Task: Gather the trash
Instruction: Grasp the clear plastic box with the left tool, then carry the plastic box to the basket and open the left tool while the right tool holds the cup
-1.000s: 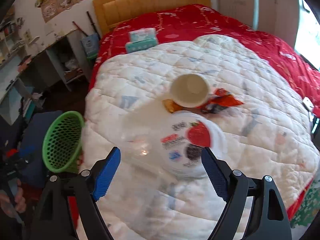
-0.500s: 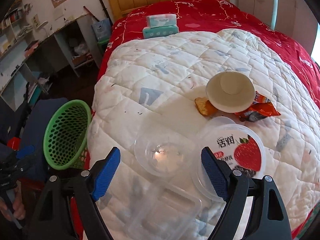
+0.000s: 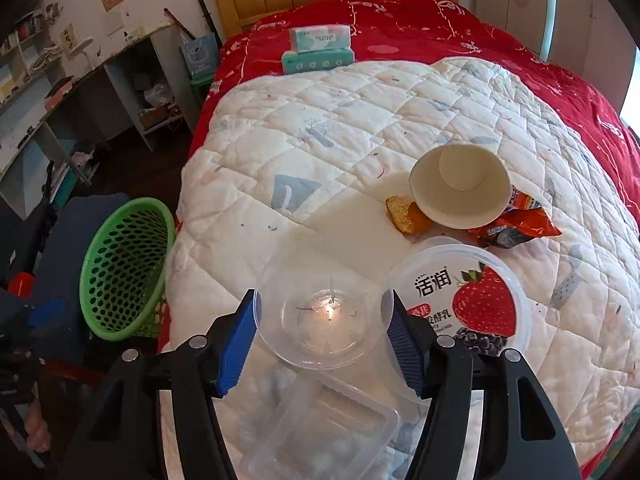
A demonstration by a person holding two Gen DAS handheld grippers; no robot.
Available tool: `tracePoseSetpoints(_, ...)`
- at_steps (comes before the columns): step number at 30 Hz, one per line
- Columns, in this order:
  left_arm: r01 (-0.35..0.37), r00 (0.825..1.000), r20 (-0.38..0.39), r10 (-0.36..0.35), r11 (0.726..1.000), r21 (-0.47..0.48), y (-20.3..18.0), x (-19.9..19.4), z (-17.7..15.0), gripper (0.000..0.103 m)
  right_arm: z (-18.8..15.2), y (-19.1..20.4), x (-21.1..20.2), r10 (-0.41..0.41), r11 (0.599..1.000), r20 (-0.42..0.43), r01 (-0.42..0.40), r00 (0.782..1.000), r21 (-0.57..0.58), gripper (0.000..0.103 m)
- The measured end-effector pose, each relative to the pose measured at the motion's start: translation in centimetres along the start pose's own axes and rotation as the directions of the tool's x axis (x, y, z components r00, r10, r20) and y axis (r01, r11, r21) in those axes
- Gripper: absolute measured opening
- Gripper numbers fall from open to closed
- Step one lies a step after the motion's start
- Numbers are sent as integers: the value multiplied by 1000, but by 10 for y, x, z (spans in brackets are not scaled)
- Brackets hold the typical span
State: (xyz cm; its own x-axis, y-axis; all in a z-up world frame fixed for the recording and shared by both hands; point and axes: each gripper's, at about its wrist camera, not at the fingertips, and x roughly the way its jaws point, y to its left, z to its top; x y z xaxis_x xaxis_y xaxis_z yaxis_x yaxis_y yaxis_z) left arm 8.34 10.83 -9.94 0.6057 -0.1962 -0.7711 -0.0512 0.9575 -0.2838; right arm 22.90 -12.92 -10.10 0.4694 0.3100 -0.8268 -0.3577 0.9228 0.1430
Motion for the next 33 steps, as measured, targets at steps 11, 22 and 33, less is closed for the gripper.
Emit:
tracePoseSetpoints(11, 127, 991, -45, -122, 986, 106, -68, 12, 3, 85, 4, -27, -68, 10, 998, 104, -17, 995, 65, 61)
tracePoseSetpoints(22, 245, 961, -178, -213, 952, 182, -156, 53, -9, 85, -19, -72, -99, -60, 990, 124, 43, 990, 138, 61)
tracePoseSetpoints(33, 221, 958, -229, -176, 956, 194, -192, 90, -9, 82, -39, -96, -110, -70, 982, 128, 46, 989, 184, 61)
